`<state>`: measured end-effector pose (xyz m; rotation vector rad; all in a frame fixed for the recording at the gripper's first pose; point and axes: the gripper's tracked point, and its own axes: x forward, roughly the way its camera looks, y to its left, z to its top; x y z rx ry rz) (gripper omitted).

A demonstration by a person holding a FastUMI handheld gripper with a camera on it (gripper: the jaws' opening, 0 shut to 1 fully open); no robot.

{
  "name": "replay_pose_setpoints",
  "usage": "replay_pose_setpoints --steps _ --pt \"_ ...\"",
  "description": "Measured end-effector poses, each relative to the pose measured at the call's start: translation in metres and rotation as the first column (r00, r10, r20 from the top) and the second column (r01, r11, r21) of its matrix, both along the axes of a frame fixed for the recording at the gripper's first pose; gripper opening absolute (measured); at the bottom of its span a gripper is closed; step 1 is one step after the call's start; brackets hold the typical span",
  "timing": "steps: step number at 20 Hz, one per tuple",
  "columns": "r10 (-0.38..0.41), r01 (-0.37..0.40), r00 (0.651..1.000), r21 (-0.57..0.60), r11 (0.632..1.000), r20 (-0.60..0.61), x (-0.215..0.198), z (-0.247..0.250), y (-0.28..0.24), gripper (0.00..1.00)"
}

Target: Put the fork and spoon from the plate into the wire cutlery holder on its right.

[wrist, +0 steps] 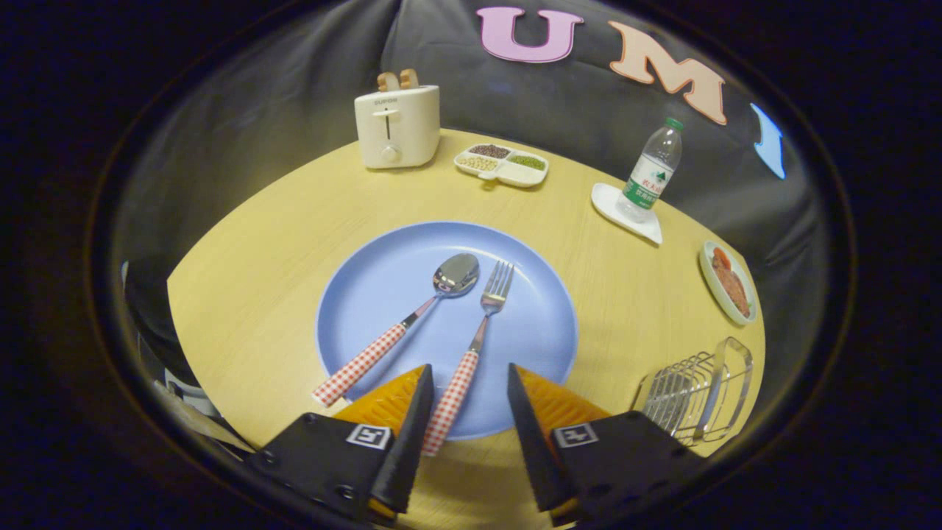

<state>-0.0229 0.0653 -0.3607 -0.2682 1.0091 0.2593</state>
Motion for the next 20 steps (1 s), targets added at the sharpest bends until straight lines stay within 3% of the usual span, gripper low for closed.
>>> replay_pose_setpoints --steps 4,11,14,20 --pt "0.008 -0.008 0.998 0.005 1.000 -0.056 -0.007 -0.008 0.002 0.56" --pt "-0.048 0.049 0.994 0.011 0.999 -0.096 -0.002 -0.009 -0.010 0.16" --pt "-0.071 0.070 0.994 -0.012 0.997 -0.080 0.007 -0.006 -0.020 0.09" --pt "-0.056 0.056 0.990 -0.006 0.998 -0.131 0.003 0.016 -0.030 0.09"
